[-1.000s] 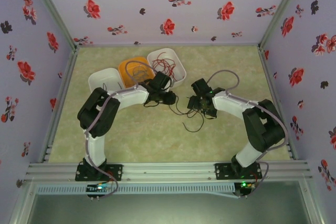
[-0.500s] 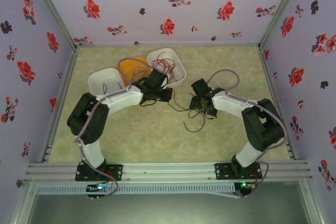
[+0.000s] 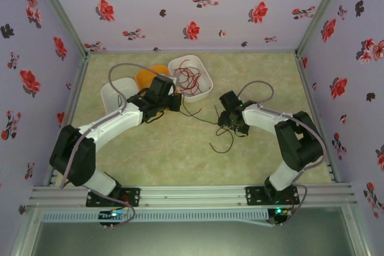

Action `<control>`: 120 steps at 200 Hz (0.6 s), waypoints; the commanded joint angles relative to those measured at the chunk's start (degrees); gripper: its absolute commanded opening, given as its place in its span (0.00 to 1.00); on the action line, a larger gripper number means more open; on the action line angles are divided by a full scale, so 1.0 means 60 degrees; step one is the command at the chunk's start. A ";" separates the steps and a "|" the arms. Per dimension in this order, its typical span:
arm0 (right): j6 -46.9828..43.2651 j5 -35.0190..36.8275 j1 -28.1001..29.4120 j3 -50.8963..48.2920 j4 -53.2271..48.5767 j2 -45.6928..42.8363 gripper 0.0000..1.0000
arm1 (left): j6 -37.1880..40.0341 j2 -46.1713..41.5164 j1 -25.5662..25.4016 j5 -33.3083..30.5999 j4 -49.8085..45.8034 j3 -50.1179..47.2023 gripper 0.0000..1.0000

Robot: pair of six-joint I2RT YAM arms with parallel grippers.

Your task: Untangle the cables

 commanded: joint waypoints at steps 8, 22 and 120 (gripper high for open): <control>-0.0070 0.0238 -0.0042 -0.0138 0.0051 0.0155 0.81 | 0.0236 -0.0691 0.0155 -0.0324 0.0520 -0.0478 0.00; -0.0072 0.0224 -0.0042 -0.0154 0.0066 0.0148 0.81 | 0.0207 -0.0876 0.0194 -0.0300 0.0841 -0.0676 0.00; -0.2277 0.0193 0.0258 -0.0139 0.0619 -0.2377 0.66 | 0.0979 -0.1273 0.0209 0.0723 0.1171 -0.0573 0.00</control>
